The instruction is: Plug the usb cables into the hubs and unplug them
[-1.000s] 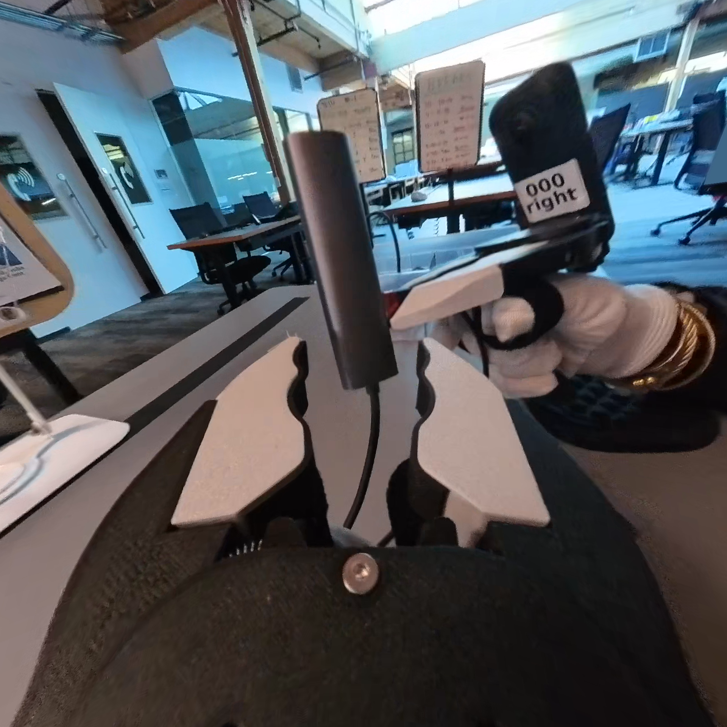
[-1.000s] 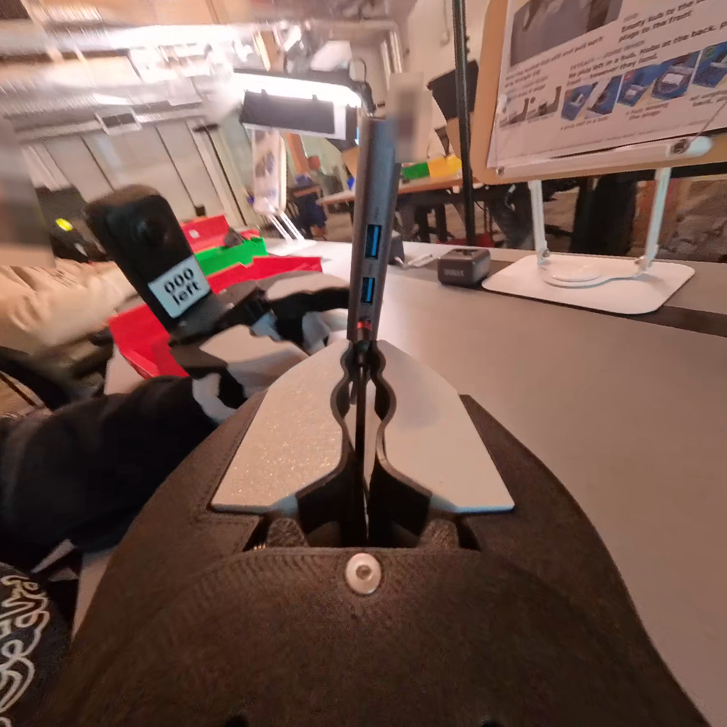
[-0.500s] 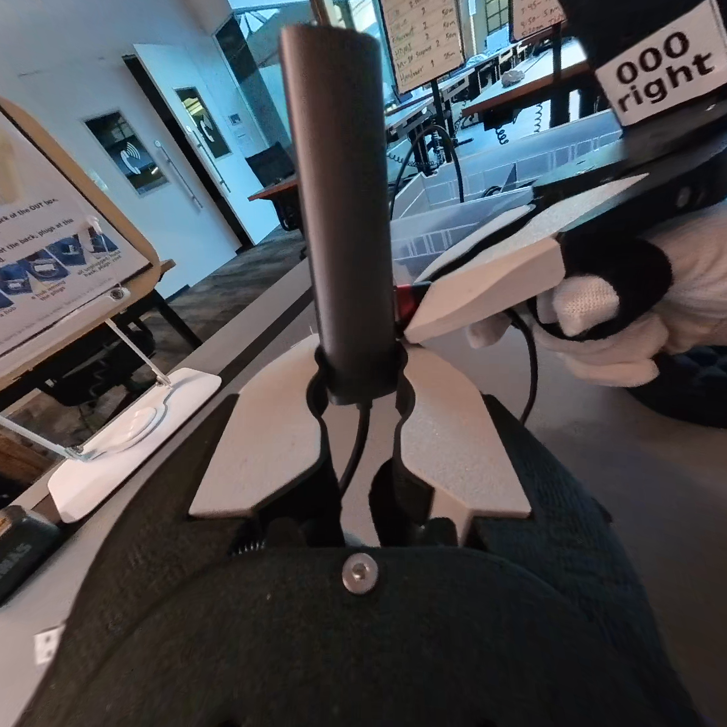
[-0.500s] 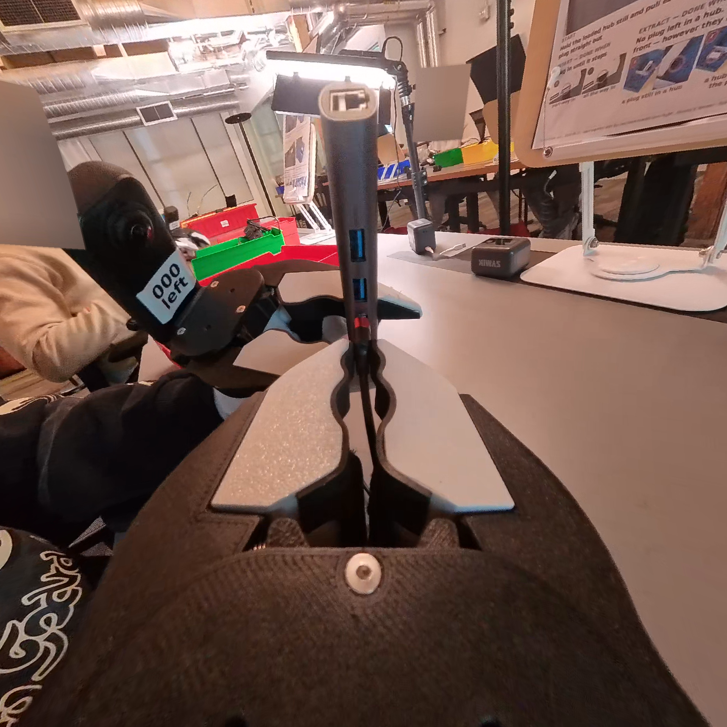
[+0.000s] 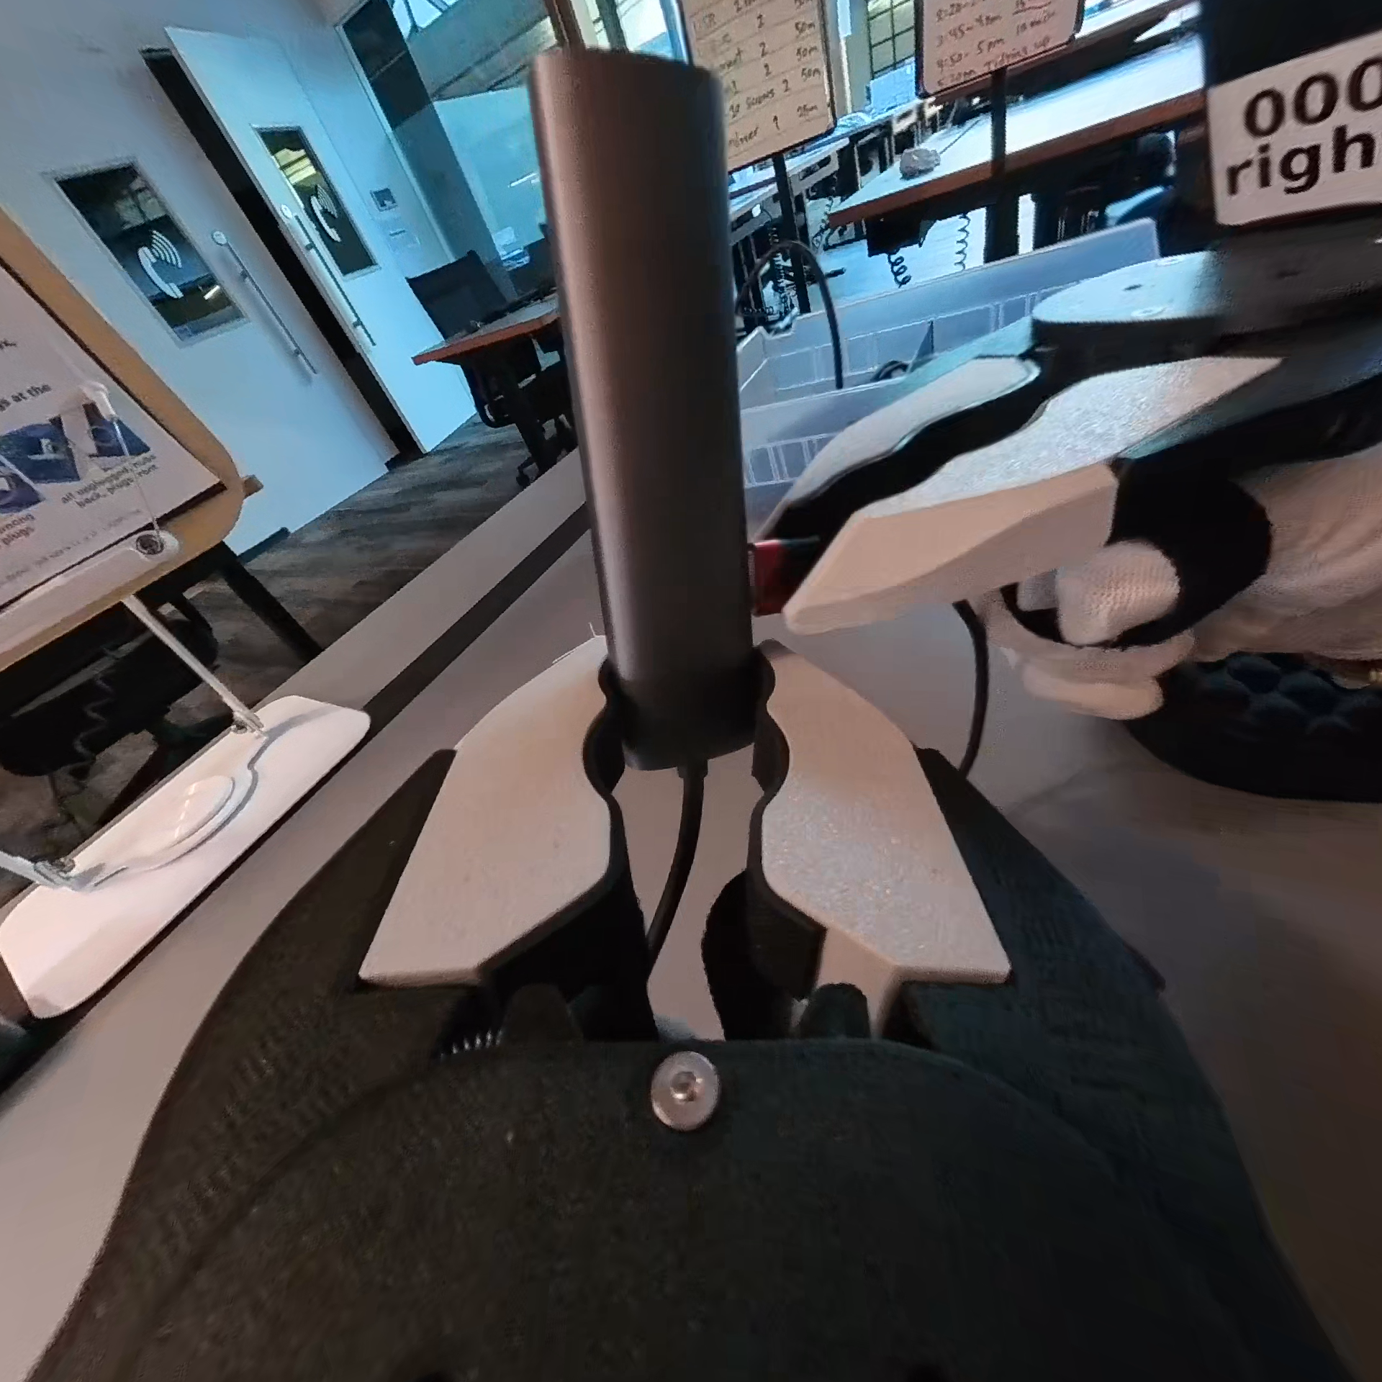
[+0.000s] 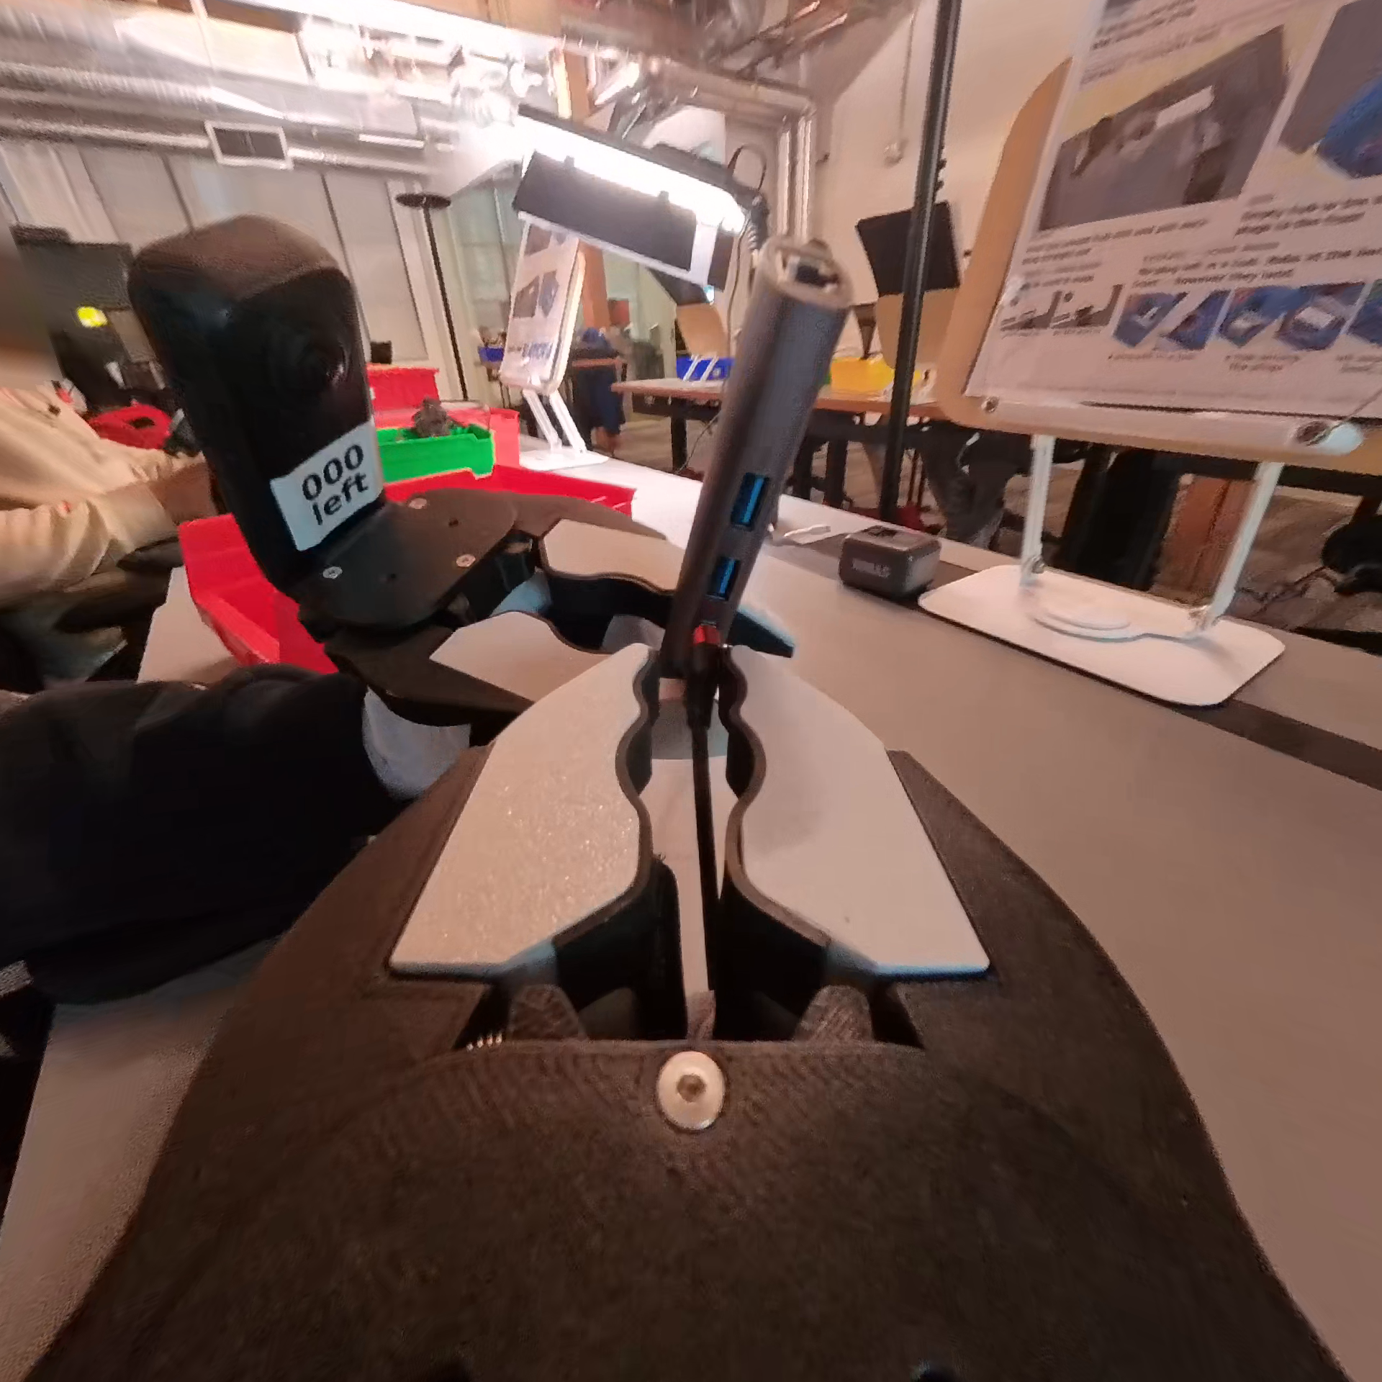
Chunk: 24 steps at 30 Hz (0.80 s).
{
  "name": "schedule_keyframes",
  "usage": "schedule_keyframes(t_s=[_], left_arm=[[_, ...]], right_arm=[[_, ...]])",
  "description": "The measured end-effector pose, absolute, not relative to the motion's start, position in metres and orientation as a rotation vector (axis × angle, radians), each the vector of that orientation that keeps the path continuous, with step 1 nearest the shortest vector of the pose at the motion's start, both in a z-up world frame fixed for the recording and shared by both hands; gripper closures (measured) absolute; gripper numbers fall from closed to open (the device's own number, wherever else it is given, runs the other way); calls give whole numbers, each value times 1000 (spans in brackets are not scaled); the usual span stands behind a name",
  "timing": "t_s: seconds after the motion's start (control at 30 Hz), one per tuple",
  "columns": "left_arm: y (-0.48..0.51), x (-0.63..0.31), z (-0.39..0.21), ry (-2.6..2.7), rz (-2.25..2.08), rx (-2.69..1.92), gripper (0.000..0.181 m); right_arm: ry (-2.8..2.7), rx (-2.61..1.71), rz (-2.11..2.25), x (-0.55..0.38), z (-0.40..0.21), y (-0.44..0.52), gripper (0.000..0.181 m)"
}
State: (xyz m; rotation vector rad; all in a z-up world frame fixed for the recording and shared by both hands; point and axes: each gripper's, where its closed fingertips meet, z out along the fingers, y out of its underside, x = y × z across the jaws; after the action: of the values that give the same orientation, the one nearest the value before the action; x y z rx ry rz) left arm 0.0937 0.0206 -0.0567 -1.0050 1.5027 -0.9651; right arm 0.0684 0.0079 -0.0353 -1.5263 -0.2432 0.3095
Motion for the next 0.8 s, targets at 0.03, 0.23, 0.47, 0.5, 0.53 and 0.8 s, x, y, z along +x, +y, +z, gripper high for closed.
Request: schedule_keyframes(t_s=[0.03, 0.23, 0.47, 0.5, 0.53, 0.8], left_arm=[[19, 94, -56, 1505, -955, -996, 150], [16, 93, -53, 1490, -944, -941, 151], [18, 94, -50, 1441, -1012, -1021, 152], [19, 94, -51, 1433, -1033, -1042, 152], [19, 95, -52, 1426, -1062, -1069, 152], [17, 102, -62, 1356, -1316, -1253, 152]], right_arm=[[-232, -1526, 306, 69, -35, 8, 172], [-245, -1535, 366, 64, -37, 6, 173], [-235, -1548, 334, 63, -35, 7, 173], [-231, -1554, 323, 64, -36, 8, 173], [-227, -1563, 313, 64, -36, 9, 173], [-195, -1613, 287, 71, -42, 13, 173]])
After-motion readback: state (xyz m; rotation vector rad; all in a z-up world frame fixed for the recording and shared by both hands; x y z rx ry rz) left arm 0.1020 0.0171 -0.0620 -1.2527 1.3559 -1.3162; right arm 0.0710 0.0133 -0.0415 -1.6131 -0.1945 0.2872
